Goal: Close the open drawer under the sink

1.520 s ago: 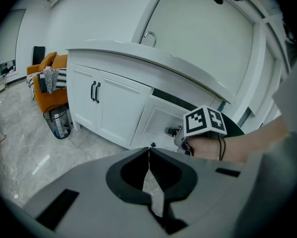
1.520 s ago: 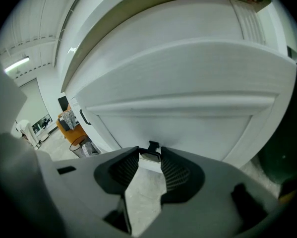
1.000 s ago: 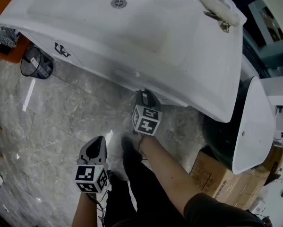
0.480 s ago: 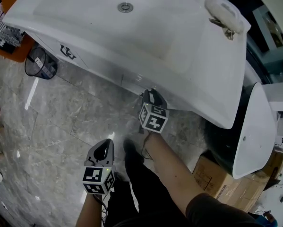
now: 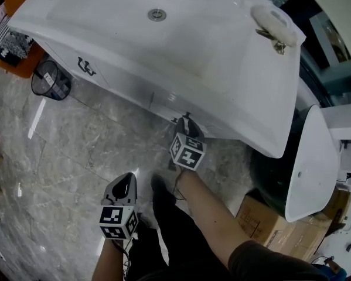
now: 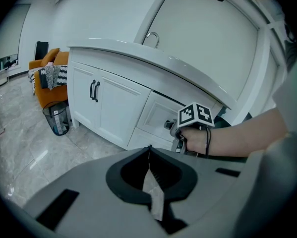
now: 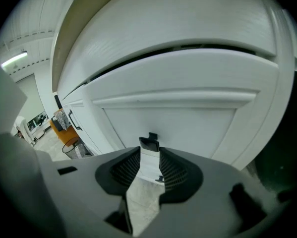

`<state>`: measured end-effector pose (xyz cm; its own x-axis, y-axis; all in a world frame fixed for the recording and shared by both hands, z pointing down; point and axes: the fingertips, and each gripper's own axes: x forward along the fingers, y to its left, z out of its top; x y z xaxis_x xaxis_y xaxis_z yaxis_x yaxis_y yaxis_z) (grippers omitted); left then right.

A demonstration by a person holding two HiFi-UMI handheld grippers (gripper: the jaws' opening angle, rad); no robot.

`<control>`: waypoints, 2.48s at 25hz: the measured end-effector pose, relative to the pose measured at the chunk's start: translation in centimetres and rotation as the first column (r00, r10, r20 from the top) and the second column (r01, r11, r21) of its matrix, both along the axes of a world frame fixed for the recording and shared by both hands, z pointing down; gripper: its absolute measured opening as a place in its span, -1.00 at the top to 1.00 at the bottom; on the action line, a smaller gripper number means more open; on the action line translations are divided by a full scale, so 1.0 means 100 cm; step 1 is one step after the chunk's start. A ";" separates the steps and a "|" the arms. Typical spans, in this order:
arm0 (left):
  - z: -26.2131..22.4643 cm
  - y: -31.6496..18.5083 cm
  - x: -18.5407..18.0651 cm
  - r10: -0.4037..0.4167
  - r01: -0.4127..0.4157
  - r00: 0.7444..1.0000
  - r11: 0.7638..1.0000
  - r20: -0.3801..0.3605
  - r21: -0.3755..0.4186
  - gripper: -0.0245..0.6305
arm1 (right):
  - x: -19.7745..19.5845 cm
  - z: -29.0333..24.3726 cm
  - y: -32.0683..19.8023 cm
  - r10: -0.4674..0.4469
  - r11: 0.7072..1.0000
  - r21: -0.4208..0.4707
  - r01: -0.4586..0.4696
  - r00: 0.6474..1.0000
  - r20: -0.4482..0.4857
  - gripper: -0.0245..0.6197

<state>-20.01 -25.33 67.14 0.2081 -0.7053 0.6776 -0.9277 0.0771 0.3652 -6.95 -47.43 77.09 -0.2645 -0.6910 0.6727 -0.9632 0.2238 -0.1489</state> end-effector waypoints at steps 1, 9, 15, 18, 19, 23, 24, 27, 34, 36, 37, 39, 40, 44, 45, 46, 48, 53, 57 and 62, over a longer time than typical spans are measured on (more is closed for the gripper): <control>-0.002 0.002 0.001 -0.002 0.002 1.000 1.000 -0.003 0.004 0.88 | 0.001 -0.002 0.006 0.000 1.000 -0.005 0.000 1.000 0.006 0.53; -0.040 0.041 -0.001 0.015 -0.014 1.000 0.997 -0.006 0.080 0.88 | -0.013 -0.068 0.070 -0.082 0.994 0.075 0.077 0.995 0.063 0.59; -0.094 0.114 0.001 0.023 -0.023 1.000 0.991 -0.002 0.133 0.88 | -0.005 -0.145 0.143 -0.076 0.989 0.137 0.062 0.992 0.100 0.69; -0.120 0.151 0.000 0.030 -0.031 1.000 0.988 0.011 0.153 0.88 | -0.002 -0.182 0.182 -0.092 0.982 0.172 0.072 0.990 0.109 0.71; -0.129 0.161 0.000 0.033 -0.035 0.999 0.986 0.017 0.163 0.88 | 0.000 -0.195 0.195 -0.100 0.979 0.187 0.077 0.988 0.116 0.72; -0.167 0.197 0.005 0.046 -0.051 0.999 0.976 0.028 0.211 0.88 | 0.010 -0.241 0.255 -0.134 0.969 0.224 0.102 0.982 0.130 0.75; -0.176 0.203 0.006 0.052 -0.055 0.998 0.973 0.023 0.225 0.88 | 0.012 -0.251 0.269 -0.144 0.967 0.231 0.109 0.980 0.139 0.75; -0.201 0.218 0.019 0.088 -0.090 0.996 0.958 0.018 0.271 0.88 | 0.023 -0.279 0.310 -0.167 0.960 0.252 0.121 0.971 0.170 0.77; -0.229 0.248 0.036 0.128 -0.133 0.991 0.943 0.035 0.305 0.88 | 0.048 -0.301 0.381 -0.185 0.962 0.228 0.149 0.972 0.144 0.79; -0.235 0.254 0.040 0.139 -0.146 0.989 0.940 0.045 0.307 0.88 | 0.053 -0.307 0.390 -0.202 0.958 0.230 0.169 0.971 0.131 0.79; -0.238 0.256 0.042 0.139 -0.146 0.989 0.940 0.046 0.309 0.88 | 0.054 -0.310 0.392 -0.213 0.956 0.233 0.180 0.969 0.125 0.80; -0.243 0.263 0.045 0.133 -0.143 0.990 0.938 0.051 0.315 0.88 | 0.055 -0.317 0.398 -0.238 0.949 0.242 0.204 0.963 0.123 0.80; -0.246 0.266 0.046 0.130 -0.143 0.990 0.936 0.061 0.320 0.88 | 0.054 -0.321 0.400 -0.252 0.944 0.250 0.215 0.959 0.127 0.80; -0.251 0.273 0.056 0.109 -0.124 0.992 0.935 0.063 0.333 0.88 | 0.057 -0.333 0.409 -0.300 0.926 0.277 0.256 0.945 0.131 0.80; -0.252 0.276 0.063 0.105 -0.119 0.993 0.935 0.061 0.334 0.88 | 0.061 -0.335 0.412 -0.311 0.922 0.280 0.266 0.942 0.127 0.80; -0.253 0.280 0.070 0.104 -0.119 0.993 0.935 0.063 0.334 0.88 | 0.067 -0.337 0.417 -0.318 0.919 0.283 0.274 0.940 0.121 0.80; -0.257 0.291 0.087 0.109 -0.129 0.991 0.933 0.076 0.336 0.88 | 0.083 -0.340 0.428 -0.319 0.916 0.291 0.277 0.942 0.107 0.80; -0.267 0.317 0.123 0.104 -0.131 0.990 0.927 0.094 0.351 0.88 | 0.119 -0.352 0.455 -0.337 0.907 0.309 0.287 0.934 0.122 0.80; -0.271 0.340 0.159 0.096 -0.132 0.989 0.922 0.115 0.365 0.88 | 0.155 -0.357 0.478 -0.358 0.895 0.328 0.303 0.926 0.121 0.80; -0.285 0.373 0.199 0.073 -0.120 0.988 0.912 0.132 0.391 0.88 | 0.190 -0.371 0.511 -0.393 0.875 0.356 0.327 0.910 0.131 0.81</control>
